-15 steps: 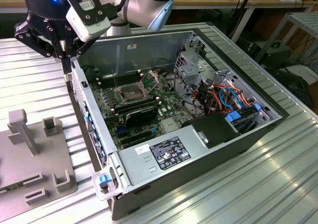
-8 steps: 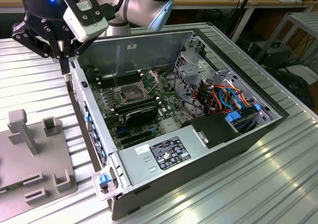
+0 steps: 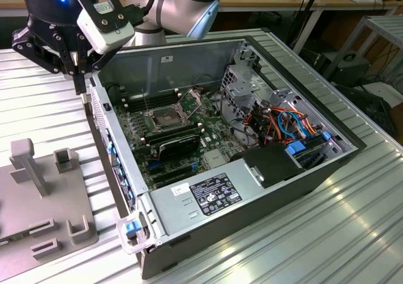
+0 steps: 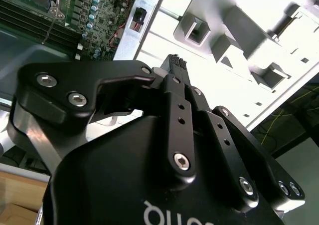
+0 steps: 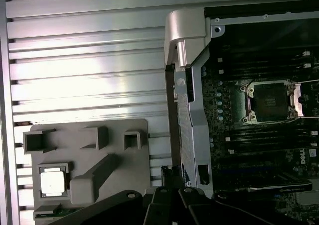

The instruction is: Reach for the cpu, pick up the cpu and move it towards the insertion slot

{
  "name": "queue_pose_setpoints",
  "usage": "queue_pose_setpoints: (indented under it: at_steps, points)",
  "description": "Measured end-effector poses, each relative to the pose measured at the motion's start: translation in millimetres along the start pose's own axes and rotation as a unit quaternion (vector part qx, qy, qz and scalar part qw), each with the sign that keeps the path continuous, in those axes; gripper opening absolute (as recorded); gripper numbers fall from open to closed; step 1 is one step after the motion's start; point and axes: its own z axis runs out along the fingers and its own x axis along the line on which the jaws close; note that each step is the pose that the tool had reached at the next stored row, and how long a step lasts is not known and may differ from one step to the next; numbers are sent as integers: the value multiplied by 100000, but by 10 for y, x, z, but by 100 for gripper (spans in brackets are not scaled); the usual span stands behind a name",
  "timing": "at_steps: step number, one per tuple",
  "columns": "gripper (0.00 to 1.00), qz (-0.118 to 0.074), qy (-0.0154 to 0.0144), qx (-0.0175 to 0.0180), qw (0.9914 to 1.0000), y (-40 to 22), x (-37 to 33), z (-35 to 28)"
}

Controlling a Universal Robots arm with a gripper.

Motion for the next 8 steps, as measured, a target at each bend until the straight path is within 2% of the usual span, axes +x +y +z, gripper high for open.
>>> queue_pose_setpoints:
  at_steps: [8]
  points:
    - [11, 5, 37, 7, 100000, -3, 39, 2]
